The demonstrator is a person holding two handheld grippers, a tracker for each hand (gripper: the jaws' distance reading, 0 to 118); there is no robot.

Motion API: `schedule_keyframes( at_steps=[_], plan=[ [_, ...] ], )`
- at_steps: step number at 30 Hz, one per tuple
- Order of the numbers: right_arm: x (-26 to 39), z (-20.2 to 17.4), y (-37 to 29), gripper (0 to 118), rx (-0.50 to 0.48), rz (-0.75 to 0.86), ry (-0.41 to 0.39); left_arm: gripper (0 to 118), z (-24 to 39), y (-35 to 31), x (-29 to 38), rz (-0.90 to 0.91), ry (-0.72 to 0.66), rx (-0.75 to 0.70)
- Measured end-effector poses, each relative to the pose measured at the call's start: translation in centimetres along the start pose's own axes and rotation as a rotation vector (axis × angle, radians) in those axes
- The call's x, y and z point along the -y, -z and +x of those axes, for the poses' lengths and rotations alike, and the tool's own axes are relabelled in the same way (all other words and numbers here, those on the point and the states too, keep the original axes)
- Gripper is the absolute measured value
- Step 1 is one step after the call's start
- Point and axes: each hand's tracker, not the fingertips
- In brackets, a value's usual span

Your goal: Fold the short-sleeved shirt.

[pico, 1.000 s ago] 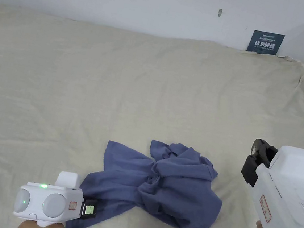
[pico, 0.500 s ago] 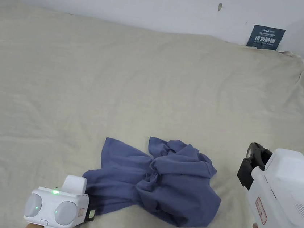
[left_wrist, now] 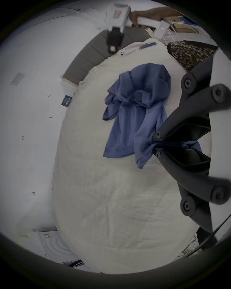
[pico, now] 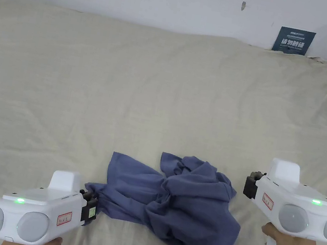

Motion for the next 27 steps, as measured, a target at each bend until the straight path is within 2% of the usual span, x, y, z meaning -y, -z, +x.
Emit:
schedule_keyframes(
  at_steps=[1,2,5,6,7,10,12,13,14,18,20,27],
  plan=[
    [-0.2,0.1,1.2,23,0.006,-0.039,0.005,4,-0.1,0.3,-0.2,-0.004,-0.003,0.0],
    [-0.2,0.3,2.3,41,-0.003,-0.059,0.019,4,-0.1,0.4,-0.3,-0.005,0.0,0.0],
    [-0.4,0.7,5.6,64,-0.016,-0.137,0.037,4,-0.1,0.8,-0.5,-0.007,0.01,0.001],
    [-0.4,0.7,6.7,91,-0.012,-0.166,0.042,4,-0.2,0.9,-0.6,-0.011,0.012,0.001],
    [-0.4,0.4,6.9,100,-0.022,-0.164,0.056,4,-0.3,1.1,-0.6,-0.014,0.012,0.002],
    [-0.3,0.3,9.0,102,-0.043,-0.225,0.099,4,-0.6,1.7,-0.6,-0.026,0.011,0.003],
    [0.1,0.1,10.1,98,-0.065,-0.271,0.112,4,-0.8,1.9,-0.5,-0.03,0.009,0.001],
    [0.4,0.1,10.5,93,-0.07,-0.285,0.125,4,-0.9,1.9,-0.5,-0.032,0.006,0.002],
    [0.6,0.0,10.8,83,-0.076,-0.292,0.135,4,-1.0,2.0,-0.5,-0.032,0.002,0.003],
    [1.8,-0.3,11.0,8,-0.169,-0.318,0.202,4,-1.2,2.1,-0.5,-0.034,-0.002,0.0],
    [2.0,-0.7,10.0,6,-0.16,-0.289,0.192,4,-1.2,2.1,-0.4,-0.033,-0.004,0.0],
    [-0.1,-1.6,3.5,5,-0.122,-0.113,0.045,4,-1.5,1.3,-0.9,0.006,-0.037,0.028]
  ],
)
